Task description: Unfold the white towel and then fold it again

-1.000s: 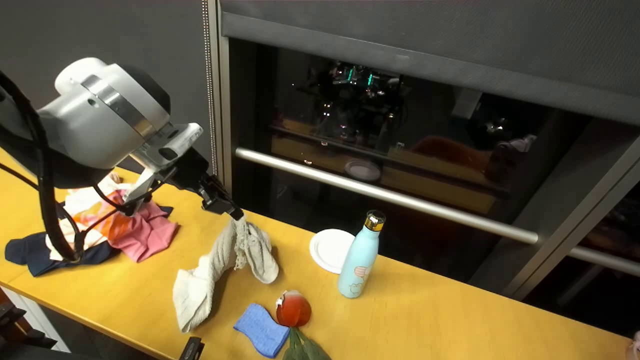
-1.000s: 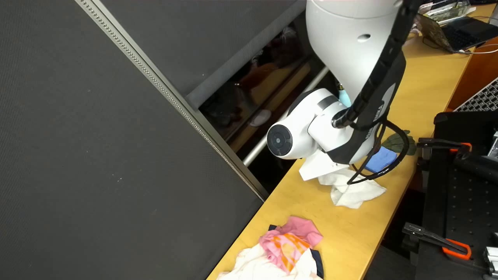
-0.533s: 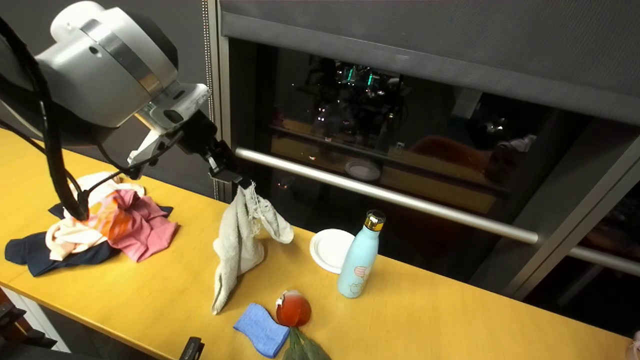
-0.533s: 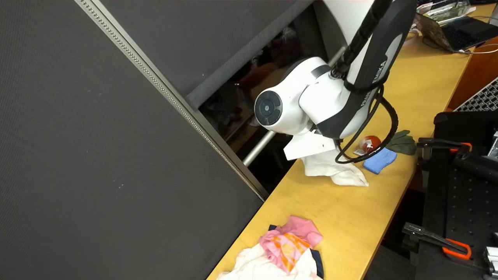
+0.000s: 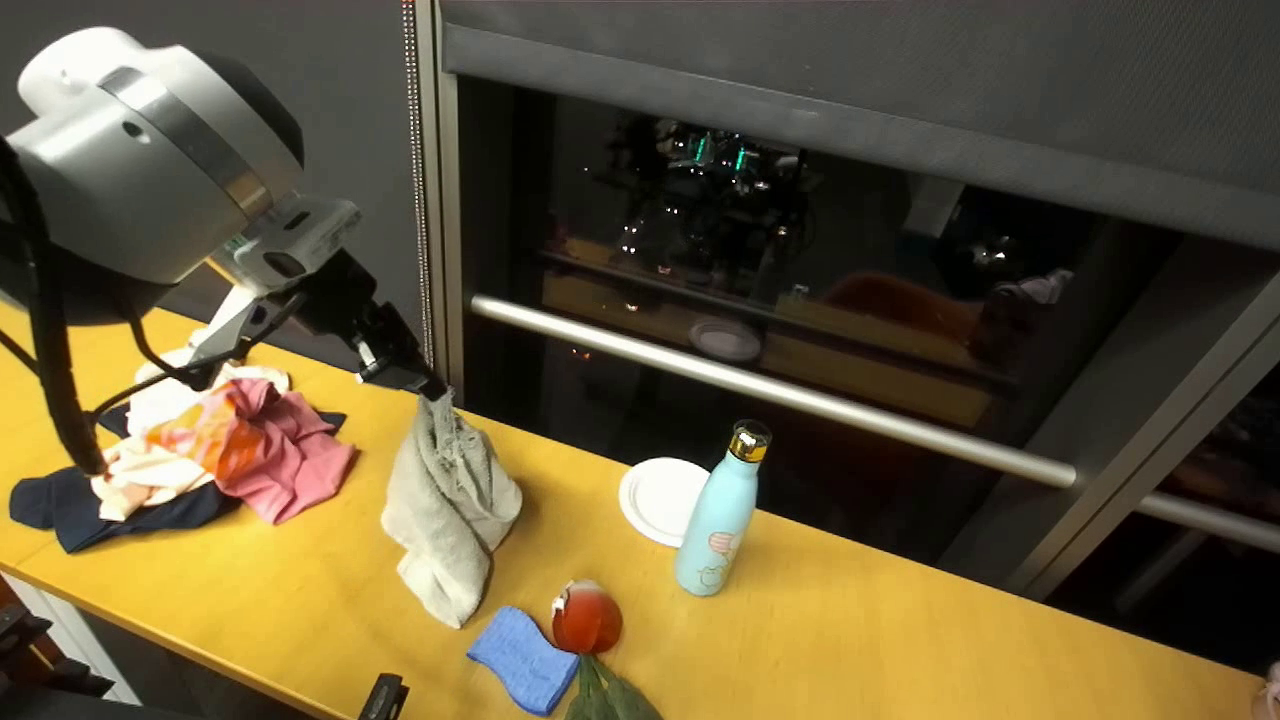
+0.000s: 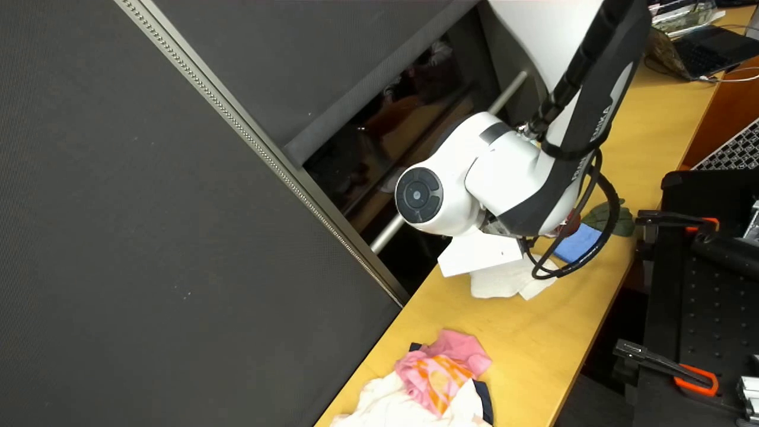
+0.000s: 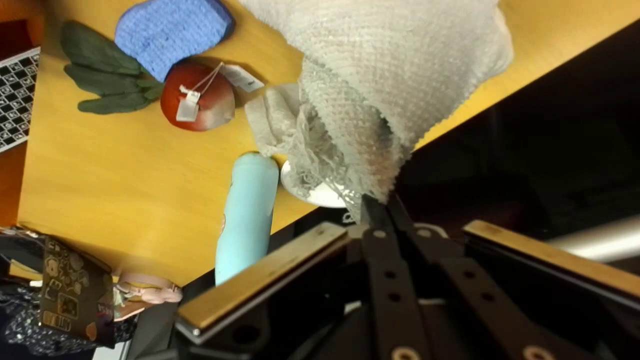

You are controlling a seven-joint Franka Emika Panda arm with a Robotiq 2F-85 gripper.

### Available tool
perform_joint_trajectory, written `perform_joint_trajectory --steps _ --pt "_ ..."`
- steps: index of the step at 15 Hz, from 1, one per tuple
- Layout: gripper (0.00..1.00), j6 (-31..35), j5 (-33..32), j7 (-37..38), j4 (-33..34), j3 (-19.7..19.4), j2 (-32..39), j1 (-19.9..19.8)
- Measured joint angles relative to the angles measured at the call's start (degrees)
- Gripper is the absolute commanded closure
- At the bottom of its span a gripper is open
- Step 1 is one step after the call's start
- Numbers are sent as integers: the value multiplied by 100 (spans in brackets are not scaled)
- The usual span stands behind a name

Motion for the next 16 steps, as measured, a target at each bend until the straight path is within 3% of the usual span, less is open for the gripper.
perform_joint_trajectory --steps 4,9,16 --pt "99 376 -2 -198 -217 298 299 -185" --pt "99 344 -204 -309 -158 223 733 -233" --pt "99 105 -478 -99 1026 -32 1969 -337"
